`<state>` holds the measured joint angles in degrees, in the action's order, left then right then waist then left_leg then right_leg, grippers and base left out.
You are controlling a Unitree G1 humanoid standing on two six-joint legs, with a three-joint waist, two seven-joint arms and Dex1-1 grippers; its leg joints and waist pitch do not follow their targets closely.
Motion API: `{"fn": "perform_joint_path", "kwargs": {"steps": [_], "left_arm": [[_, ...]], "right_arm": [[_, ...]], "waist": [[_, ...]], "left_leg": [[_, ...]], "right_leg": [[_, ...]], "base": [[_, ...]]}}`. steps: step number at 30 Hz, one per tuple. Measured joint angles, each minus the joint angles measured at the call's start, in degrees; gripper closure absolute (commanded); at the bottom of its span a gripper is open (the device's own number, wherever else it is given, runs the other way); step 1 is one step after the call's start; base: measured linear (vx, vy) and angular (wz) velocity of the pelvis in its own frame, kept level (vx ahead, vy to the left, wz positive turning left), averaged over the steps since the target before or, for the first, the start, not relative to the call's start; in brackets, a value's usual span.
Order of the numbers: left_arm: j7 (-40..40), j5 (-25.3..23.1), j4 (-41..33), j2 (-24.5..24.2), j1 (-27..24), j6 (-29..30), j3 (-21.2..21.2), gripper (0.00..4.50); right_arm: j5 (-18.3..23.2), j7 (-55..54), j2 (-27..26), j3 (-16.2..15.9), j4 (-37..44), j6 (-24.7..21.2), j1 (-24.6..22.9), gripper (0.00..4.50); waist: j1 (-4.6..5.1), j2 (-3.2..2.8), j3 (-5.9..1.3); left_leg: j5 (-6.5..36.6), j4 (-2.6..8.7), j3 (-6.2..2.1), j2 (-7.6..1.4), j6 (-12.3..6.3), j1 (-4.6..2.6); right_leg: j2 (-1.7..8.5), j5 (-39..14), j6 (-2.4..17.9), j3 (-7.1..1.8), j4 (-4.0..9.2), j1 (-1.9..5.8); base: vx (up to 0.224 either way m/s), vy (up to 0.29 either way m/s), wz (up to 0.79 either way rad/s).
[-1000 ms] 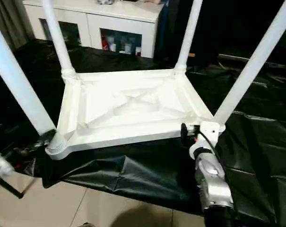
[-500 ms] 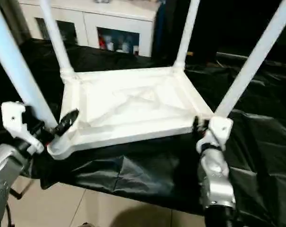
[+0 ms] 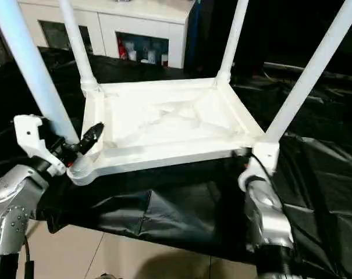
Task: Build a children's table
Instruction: Rotate table base
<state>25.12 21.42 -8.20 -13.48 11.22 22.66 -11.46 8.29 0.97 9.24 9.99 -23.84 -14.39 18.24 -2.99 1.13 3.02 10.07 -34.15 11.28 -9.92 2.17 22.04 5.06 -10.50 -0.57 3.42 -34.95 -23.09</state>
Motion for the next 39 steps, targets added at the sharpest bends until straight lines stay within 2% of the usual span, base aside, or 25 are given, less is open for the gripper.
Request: {"fn": "perform_joint_path", "kwargs": {"steps": [5, 7, 10, 12, 15, 17, 21, 27, 29, 32, 35, 39], "left_arm": [[4.57, 3.76, -1.19, -0.63, -0.63, 0.11, 0.19, 0.07], [8.60, 7.18, -3.95, -1.05, -2.10, 1.87, 1.53, 0.07], [11.79, 10.05, -6.20, -1.52, -2.78, 3.96, 3.61, 0.07], [14.03, 13.05, -9.05, -2.85, -4.14, 7.22, 4.95, 0.07], [16.96, 16.39, -11.09, -2.42, -4.38, 10.24, 8.56, 0.07], [17.98, 17.34, -11.11, -0.45, -3.88, 10.83, 10.61, 0.07], [19.31, 18.16, -7.64, 4.00, 0.54, 11.32, 13.84, 0.07], [22.31, 17.03, -1.28, 4.35, 7.26, 11.15, 17.33, 0.07], [21.24, 13.07, 5.47, 6.96, 12.00, 8.03, 18.61, 0.07], [17.50, 7.80, 13.34, 9.06, 17.35, 2.94, 19.11, 0.07], [13.86, 3.78, 17.20, 10.04, 18.93, -1.34, 20.69, 0.07], [12.88, 1.76, 18.49, 10.04, 18.74, -3.41, 21.48, 0.07]], "right_arm": [[-0.57, 3.07, 0.50, 0.09, -15.86, 4.82, 9.87, 0.79], [-0.72, 3.85, 0.41, 0.58, -22.61, 6.53, 14.04, 0.79], [-0.62, 4.72, -0.02, 0.81, -25.44, 7.82, 15.88, 0.79], [-0.72, 5.24, -0.33, 0.75, -28.93, 8.57, 18.13, 0.79], [-1.25, 6.41, -0.37, 0.64, -32.63, 10.06, 20.71, 0.79], [-1.37, 7.73, -1.47, 0.59, -34.75, 11.48, 22.04, 0.79], [-1.78, 9.30, -3.59, 0.31, -38.01, 13.09, 24.16, 0.79], [-2.37, 10.71, -5.67, -0.96, -41.02, 15.03, 26.28, 0.79], [-2.59, 10.51, -5.38, -0.91, -42.07, 15.81, 26.85, 0.79], [-3.38, 10.53, -5.44, -0.98, -42.50, 17.23, 27.59, 0.79], [-3.39, 10.68, -5.01, -1.05, -42.51, 17.66, 27.56, 0.79], [-3.09, 10.87, -3.39, -0.73, -42.02, 18.62, 26.87, 0.79]], "waist": [[0.85, 0.12, 0.03], [1.08, 0.26, 0.05], [1.06, 0.32, 0.07], [1.44, 0.35, 0.09], [1.55, 0.40, 0.12], [1.90, 0.48, 0.16], [2.06, 0.74, 0.32], [2.59, 0.78, 0.32], [2.31, 0.75, 0.35], [2.54, 0.71, 0.35], [2.58, 0.67, 0.33], [2.42, 0.63, 0.34]], "left_leg": [[0.00, -0.19, 0.04, -0.03, -0.01, 0.07], [0.00, -0.19, 0.06, -0.05, -0.01, 0.08], [-0.01, -0.19, 0.09, -0.08, -0.02, 0.09], [-0.01, -0.21, 0.12, -0.10, -0.03, 0.08], [-0.01, -0.27, 0.19, -0.10, -0.03, 0.06], [-0.01, -0.27, 0.19, -0.11, -0.03, 0.02], [-0.01, -0.29, 0.19, -0.14, -0.03, 0.02], [-0.02, -0.32, 0.18, -0.14, -0.02, 0.00], [-0.02, -0.40, 0.17, -0.14, -0.03, 0.04], [-0.02, -0.42, 0.18, -0.13, -0.03, 0.02], [-0.02, -0.41, 0.16, -0.14, -0.04, 0.02], [-0.03, -0.40, 0.15, -0.19, -0.04, 0.03]], "right_leg": [[0.02, 0.13, 0.17, 0.00, -0.02, -0.04], [0.02, 0.25, 0.37, 0.02, -0.03, -0.04], [0.01, 0.24, 0.38, 0.03, -0.04, -0.05], [-0.01, 0.24, 0.40, 0.00, -0.07, -0.11], [-0.02, 0.23, 0.41, -0.09, -0.08, -0.12], [-0.04, 0.23, 0.41, -0.13, -0.14, -0.12], [-0.05, 0.32, 0.55, -0.11, -0.23, -0.16], [-0.05, 0.41, 0.69, -0.11, -0.27, -0.15], [-0.04, 0.46, 0.74, -0.10, -0.26, -0.13], [-0.03, 0.56, 0.81, -0.11, -0.19, -0.10], [-0.03, 0.56, 0.81, -0.06, -0.20, -0.09], [-0.03, 0.56, 0.81, 0.04, -0.20, -0.10]], "base": [[0.000, 0.000, 0.00], [0.000, 0.000, 0.00], [0.000, 0.000, 0.00], [0.000, 0.000, 0.00], [0.000, 0.000, 0.00], [0.000, 0.000, 0.00], [0.000, 0.000, 0.00], [0.000, 0.000, 0.00], [0.000, 0.000, 0.00], [0.000, 0.000, 0.00], [0.000, 0.000, 0.00], [0.000, 0.000, 0.00]]}}
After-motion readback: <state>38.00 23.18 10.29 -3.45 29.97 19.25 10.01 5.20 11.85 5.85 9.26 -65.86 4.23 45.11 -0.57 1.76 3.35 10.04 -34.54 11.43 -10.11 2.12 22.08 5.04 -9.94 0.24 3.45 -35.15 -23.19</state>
